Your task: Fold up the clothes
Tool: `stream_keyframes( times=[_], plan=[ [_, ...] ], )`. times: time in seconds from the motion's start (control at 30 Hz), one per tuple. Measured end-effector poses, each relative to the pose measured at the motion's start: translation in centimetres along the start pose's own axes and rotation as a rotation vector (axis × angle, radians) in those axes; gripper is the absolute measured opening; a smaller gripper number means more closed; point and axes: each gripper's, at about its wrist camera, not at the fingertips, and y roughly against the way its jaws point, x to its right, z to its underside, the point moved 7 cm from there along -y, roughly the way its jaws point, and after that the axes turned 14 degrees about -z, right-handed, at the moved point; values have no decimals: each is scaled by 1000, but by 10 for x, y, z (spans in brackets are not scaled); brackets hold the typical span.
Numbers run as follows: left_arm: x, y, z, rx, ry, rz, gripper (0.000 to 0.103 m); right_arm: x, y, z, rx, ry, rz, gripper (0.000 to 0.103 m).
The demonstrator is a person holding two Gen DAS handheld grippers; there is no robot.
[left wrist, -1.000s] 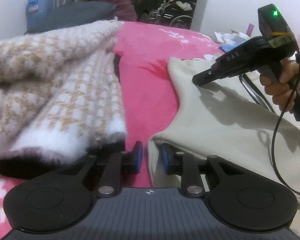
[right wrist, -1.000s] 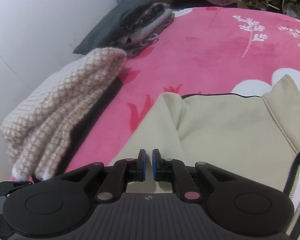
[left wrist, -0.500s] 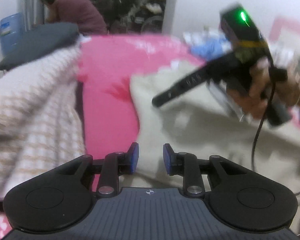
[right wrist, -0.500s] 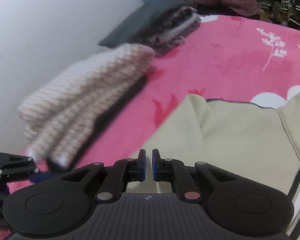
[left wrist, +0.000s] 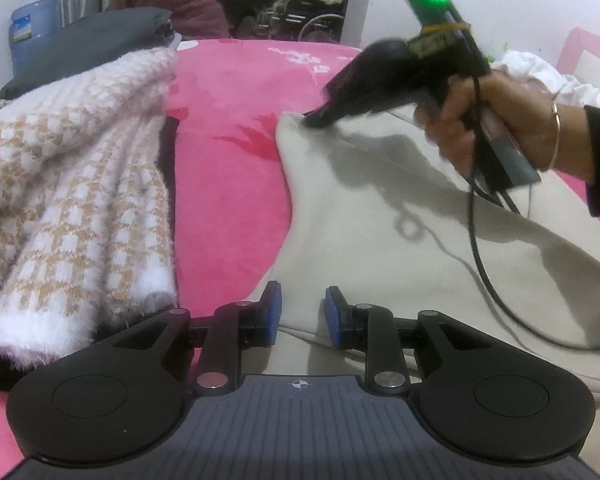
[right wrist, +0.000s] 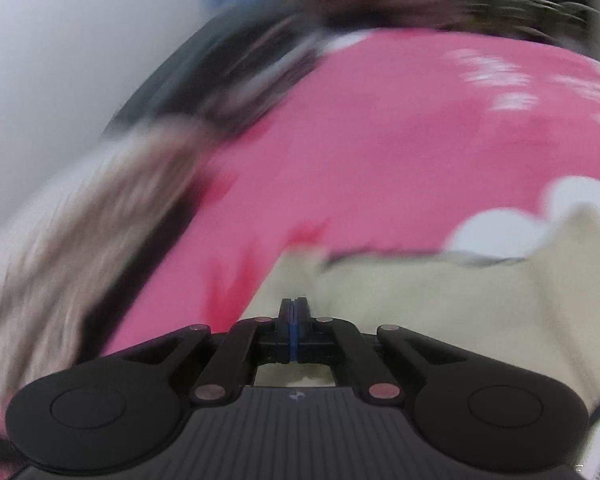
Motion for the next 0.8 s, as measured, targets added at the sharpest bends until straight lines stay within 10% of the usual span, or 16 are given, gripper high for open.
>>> stream_keyframes(
  times=[0.4,0.63,0.8],
  plan=[
    [12,18,-20,39,-30,-86,34,12,253,6,98,146,49,5],
    [77,37,-21,64,-184,17,36,-44,293,152,-103,202,19,5],
    [104,16,13,15,-285,-30,38,-8,261,248,-223,30,90,0]
  ],
)
